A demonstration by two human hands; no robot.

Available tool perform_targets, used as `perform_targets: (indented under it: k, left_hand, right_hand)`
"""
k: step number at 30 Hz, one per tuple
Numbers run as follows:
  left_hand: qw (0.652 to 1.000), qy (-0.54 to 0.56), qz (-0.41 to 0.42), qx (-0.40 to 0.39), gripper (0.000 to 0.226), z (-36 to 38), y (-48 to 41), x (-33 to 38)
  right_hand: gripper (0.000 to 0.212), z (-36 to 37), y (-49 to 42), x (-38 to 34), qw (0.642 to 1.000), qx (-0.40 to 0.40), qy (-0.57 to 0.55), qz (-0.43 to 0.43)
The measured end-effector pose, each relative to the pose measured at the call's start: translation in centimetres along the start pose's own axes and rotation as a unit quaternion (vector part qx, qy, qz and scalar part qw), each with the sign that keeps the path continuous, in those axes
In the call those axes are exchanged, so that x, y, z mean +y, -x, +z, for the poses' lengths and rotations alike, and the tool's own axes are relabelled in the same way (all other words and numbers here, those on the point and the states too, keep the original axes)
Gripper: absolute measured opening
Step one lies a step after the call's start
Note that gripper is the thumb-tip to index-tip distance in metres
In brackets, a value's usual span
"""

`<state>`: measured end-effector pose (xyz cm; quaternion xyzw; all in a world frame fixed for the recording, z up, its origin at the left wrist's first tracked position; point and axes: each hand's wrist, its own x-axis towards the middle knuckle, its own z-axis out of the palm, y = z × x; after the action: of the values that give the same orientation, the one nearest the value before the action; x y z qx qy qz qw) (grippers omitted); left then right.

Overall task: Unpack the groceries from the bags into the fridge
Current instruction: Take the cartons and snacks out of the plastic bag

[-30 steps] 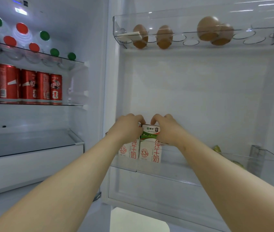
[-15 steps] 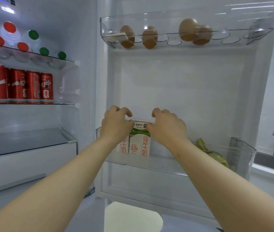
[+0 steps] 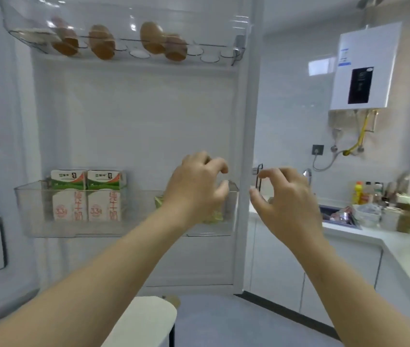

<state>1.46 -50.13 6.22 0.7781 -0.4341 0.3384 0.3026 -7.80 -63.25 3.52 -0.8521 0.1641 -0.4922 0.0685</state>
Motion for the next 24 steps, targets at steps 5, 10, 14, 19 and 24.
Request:
perform_targets:
  k: [5, 10, 14, 19, 24]
  left_hand:
    - [0.995, 0.049, 0.079, -0.035, 0.029, 7.5, 0.6, 8.7]
    - [0.984, 0.101, 0.116, -0.09, 0.029, 15.3, 1.6, 15.9]
    - [0.968, 0.149, 0.124, -0.157, 0.032, 22.2, 3.3, 22.1]
    - [0.949, 0.196, 0.125, -0.21, 0.032, 28.7, 5.2, 28.9]
    - [0.932, 0.212, 0.139, -0.258, 0.03, 34.5, 6.2, 34.3]
  right_hand:
    - [0.036, -3.8, 4.2, 9.2, 0.995, -0.031, 0.055, 0.073]
    - [0.039, -7.5, 7.1, 17.6, 0.982, -0.063, 0.123, 0.126]
    - [0.04, -10.9, 9.7, 24.5, 0.966, -0.099, 0.172, 0.168]
    - [0.039, -13.9, 13.3, 31.4, 0.942, -0.133, 0.202, 0.234]
    - [0.037, -15.3, 16.3, 37.7, 0.912, -0.162, 0.216, 0.309]
